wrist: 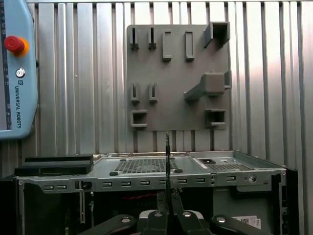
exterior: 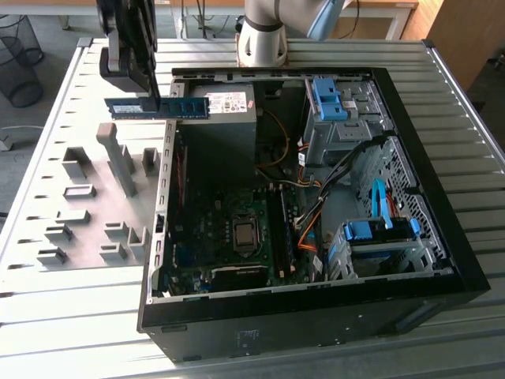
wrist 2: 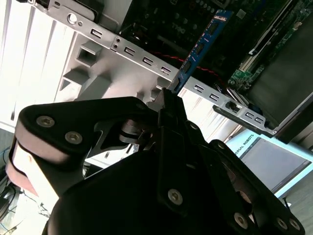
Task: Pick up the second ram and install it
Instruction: 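Pick up the second ram and move it above second insertion slot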
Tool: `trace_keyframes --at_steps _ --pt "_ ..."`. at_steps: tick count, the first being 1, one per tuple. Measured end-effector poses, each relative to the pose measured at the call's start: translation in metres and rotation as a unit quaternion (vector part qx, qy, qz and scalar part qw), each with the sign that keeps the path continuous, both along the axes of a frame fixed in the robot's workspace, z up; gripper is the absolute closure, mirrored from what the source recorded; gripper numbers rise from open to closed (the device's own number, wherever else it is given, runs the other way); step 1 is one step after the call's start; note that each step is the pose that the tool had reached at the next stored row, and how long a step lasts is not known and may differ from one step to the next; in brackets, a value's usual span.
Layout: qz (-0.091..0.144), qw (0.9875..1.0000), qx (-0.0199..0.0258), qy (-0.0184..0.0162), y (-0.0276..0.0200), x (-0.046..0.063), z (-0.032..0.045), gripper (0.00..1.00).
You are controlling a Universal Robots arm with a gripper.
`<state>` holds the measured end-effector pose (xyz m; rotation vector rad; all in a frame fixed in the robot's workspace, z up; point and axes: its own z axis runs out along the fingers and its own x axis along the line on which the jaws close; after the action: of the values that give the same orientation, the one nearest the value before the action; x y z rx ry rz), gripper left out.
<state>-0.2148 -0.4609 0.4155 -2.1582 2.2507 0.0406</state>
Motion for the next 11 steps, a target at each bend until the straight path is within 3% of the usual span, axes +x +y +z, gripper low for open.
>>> trace_keyframes --at_steps 11 --pt "0.000 1.0000 0.0000 0.0000 0.0000 0.011 0.0000 0.87"
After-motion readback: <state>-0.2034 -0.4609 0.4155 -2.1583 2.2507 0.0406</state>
